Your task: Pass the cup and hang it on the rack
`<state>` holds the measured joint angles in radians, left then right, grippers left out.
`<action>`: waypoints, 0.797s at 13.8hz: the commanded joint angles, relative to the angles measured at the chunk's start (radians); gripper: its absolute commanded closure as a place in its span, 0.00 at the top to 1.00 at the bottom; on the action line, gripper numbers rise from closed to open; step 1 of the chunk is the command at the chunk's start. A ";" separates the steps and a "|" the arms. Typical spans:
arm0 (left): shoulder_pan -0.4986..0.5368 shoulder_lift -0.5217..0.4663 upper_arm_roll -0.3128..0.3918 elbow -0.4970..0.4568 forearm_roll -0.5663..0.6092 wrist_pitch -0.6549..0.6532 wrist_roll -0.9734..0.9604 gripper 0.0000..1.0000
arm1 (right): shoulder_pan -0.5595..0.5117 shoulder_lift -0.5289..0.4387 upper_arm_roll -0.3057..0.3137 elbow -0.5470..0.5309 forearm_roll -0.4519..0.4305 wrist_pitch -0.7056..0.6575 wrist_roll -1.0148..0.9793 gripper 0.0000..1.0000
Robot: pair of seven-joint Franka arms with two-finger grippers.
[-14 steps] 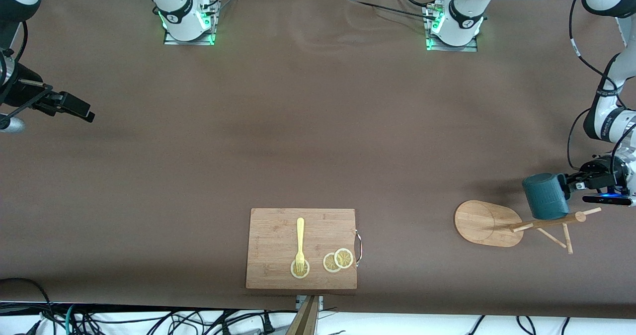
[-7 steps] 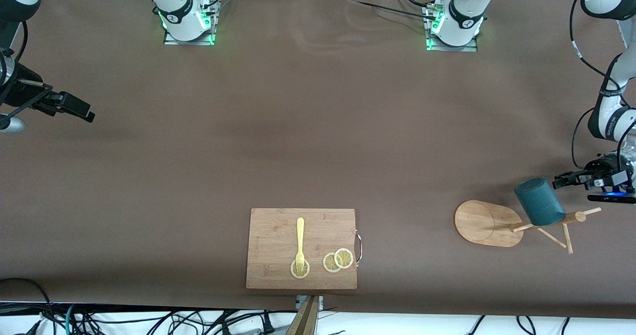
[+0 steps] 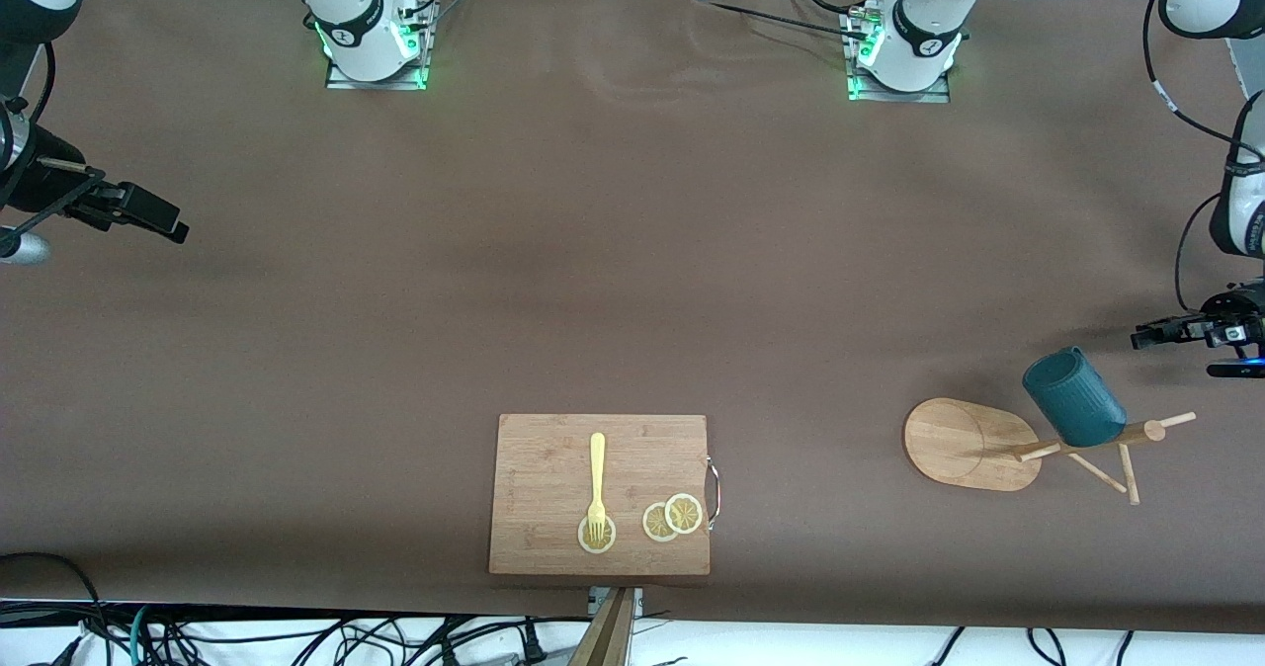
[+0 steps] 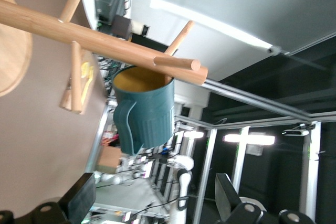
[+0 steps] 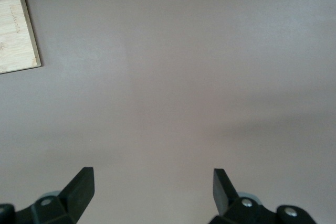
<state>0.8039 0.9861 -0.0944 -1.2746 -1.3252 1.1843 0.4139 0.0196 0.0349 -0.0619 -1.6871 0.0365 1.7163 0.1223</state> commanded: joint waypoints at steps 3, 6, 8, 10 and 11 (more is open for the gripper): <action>0.000 -0.073 0.015 0.119 0.145 -0.064 -0.004 1.00 | 0.010 0.005 -0.009 0.014 0.002 -0.007 0.005 1.00; 0.006 -0.127 0.015 0.202 0.221 -0.074 -0.020 1.00 | 0.010 0.005 -0.009 0.014 0.002 -0.007 0.005 1.00; 0.001 -0.199 0.002 0.202 0.290 -0.087 -0.024 1.00 | 0.010 0.005 -0.009 0.014 0.002 -0.007 0.005 1.00; -0.020 -0.300 -0.004 0.202 0.366 -0.089 -0.024 1.00 | 0.010 0.005 -0.009 0.014 0.002 -0.007 0.005 1.00; -0.043 -0.341 -0.004 0.202 0.391 -0.087 -0.026 1.00 | 0.010 0.005 -0.009 0.014 0.002 -0.007 0.005 1.00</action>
<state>0.7991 0.7471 -0.1011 -1.0569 -1.0046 1.0954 0.3979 0.0197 0.0353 -0.0620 -1.6871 0.0366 1.7163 0.1223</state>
